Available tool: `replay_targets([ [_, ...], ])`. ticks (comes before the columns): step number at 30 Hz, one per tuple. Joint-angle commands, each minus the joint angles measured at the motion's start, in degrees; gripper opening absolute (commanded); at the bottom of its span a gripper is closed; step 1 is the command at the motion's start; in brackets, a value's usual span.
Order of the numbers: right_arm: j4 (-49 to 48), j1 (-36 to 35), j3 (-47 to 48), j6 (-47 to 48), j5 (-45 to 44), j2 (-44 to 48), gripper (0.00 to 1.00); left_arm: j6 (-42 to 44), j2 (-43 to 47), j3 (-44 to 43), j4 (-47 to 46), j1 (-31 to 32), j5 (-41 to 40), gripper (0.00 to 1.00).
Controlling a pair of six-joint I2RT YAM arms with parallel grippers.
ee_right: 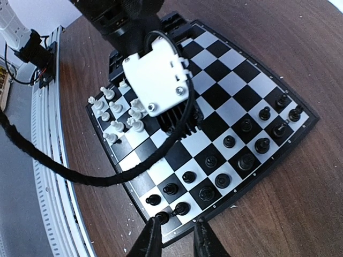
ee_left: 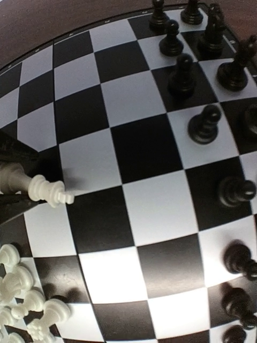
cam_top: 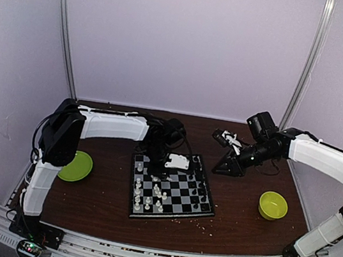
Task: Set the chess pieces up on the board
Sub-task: Pick up the queen from the chessboard, then pass from the left arm to the right
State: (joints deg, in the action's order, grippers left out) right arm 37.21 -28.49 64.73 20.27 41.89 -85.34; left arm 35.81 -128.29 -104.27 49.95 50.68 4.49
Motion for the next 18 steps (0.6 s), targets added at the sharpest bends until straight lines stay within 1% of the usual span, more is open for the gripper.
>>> replay_targets([
  [1,0.0,3.5,3.0,-3.0,2.5,4.1,0.22,-3.8,4.0,-1.6,-4.4,-0.4,6.4,0.15],
  [4,-1.2,5.5,3.8,-5.7,1.9,5.4,0.21,-8.0,7.5,0.7,-10.2,-1.2,10.0,0.14],
  [8,-2.5,6.1,5.5,-8.2,-0.4,4.9,0.21,-16.0,13.5,9.4,-22.6,-2.6,15.1,0.14],
  [12,0.7,6.0,10.6,-9.8,2.4,0.1,0.22,-24.8,18.7,17.4,-34.8,-3.0,17.7,0.15],
  [15,2.1,5.3,14.6,-12.3,4.7,-3.9,0.23,-30.8,21.6,22.4,-42.3,-2.9,18.4,0.14],
  [18,2.6,3.4,17.9,-13.9,5.2,-6.8,0.25,-35.2,24.2,26.9,-48.5,-3.0,18.6,0.15],
])
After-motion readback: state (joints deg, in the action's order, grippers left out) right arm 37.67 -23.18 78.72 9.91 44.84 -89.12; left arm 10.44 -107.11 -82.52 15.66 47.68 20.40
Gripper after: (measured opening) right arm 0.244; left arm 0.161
